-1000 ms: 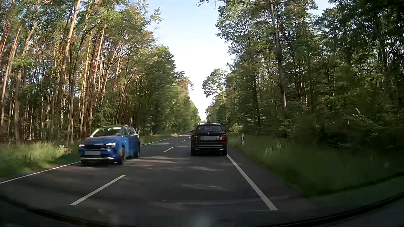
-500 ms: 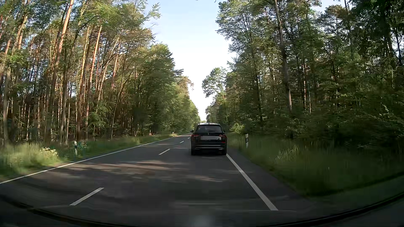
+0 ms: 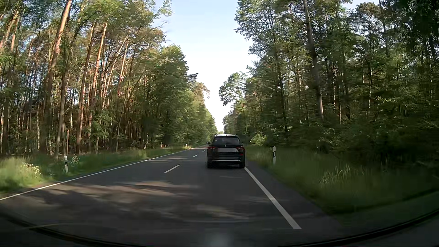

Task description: Follow the waypoints while adhering to traffic rules and regulations

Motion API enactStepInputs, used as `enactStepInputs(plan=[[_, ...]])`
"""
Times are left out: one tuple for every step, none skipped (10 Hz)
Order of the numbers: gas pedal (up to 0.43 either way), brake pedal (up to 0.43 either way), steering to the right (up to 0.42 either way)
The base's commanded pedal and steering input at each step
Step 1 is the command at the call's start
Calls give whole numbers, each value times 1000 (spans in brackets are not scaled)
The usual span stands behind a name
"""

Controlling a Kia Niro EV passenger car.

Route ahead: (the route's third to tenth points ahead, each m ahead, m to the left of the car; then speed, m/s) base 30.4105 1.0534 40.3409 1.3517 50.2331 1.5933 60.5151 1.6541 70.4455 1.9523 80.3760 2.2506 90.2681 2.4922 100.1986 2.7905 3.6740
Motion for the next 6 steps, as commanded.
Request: enactStepInputs(plan=[[0, 0, 1], [0, 0, 0], [0, 0, 0], [0, 0, -1], [0, 0, 0], [0, 0, 0]])
